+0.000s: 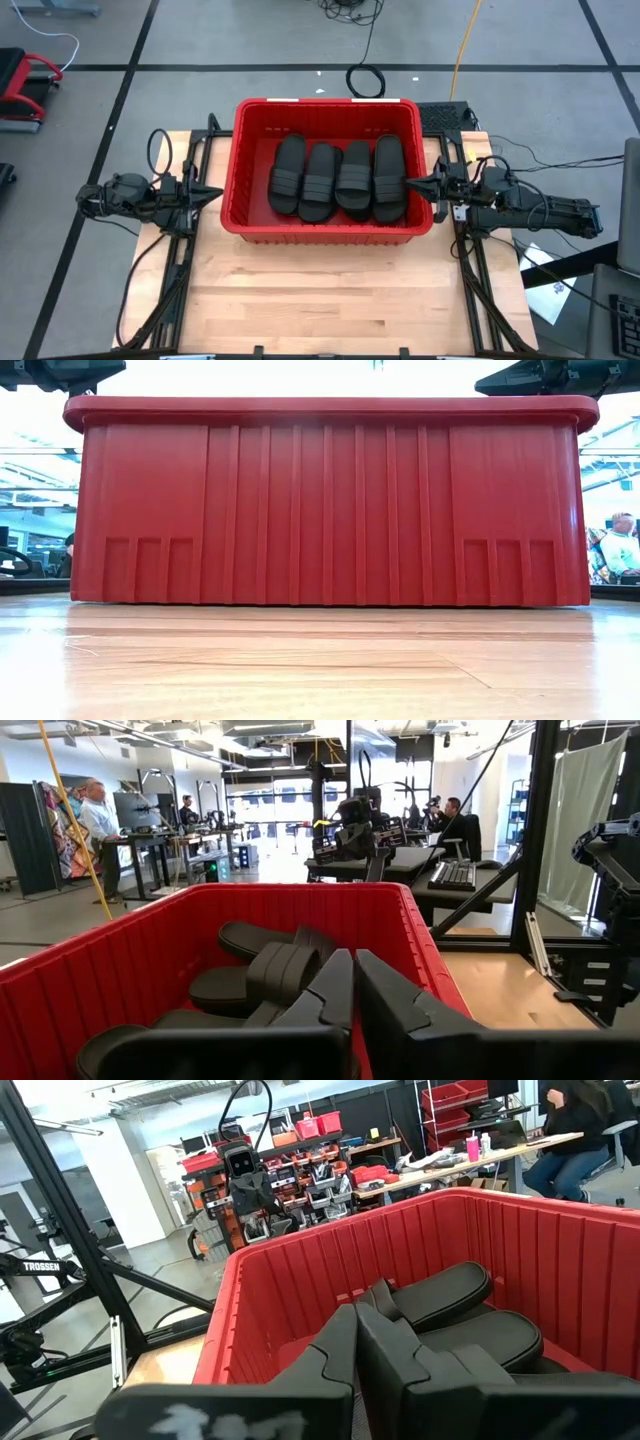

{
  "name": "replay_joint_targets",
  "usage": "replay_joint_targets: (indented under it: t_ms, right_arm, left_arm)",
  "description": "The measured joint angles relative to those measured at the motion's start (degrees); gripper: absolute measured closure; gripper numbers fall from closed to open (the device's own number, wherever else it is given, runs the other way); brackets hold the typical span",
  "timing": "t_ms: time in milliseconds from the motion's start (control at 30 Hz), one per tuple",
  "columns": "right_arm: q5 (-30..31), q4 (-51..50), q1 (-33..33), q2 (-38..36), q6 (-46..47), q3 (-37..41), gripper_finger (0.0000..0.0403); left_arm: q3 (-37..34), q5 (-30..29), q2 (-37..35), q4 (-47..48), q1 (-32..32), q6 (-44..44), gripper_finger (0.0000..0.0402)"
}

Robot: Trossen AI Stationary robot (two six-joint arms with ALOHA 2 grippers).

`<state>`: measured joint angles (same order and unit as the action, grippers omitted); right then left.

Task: Pick and place slides into bin
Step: Return to Home Position

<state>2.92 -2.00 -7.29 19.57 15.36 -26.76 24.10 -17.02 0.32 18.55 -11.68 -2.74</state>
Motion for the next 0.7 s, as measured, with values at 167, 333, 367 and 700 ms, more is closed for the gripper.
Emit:
replay_joint_targets:
  t_ms: [167, 333, 367, 700]
  right_arm:
    - [0.0, 0.0, 0.0, 0.0, 0.0, 0.0, 0.0403]
    - [0.0, 0.0, 0.0, 0.0, 0.0, 0.0, 0.0403]
    - [0.0, 0.0, 0.0, 0.0, 0.0, 0.0, 0.0403]
    - [0.0, 0.0, 0.0, 0.0, 0.0, 0.0, 0.0403]
  left_arm:
    - [0.0, 0.0, 0.0, 0.0, 0.0, 0.0, 0.0374]
    - [0.0, 0.0, 0.0, 0.0, 0.0, 0.0, 0.0377]
    - [0.0, 0.0, 0.0, 0.0, 0.0, 0.0, 0.0380]
    - [0.0, 0.0, 0.0, 0.0, 0.0, 0.0, 0.0395]
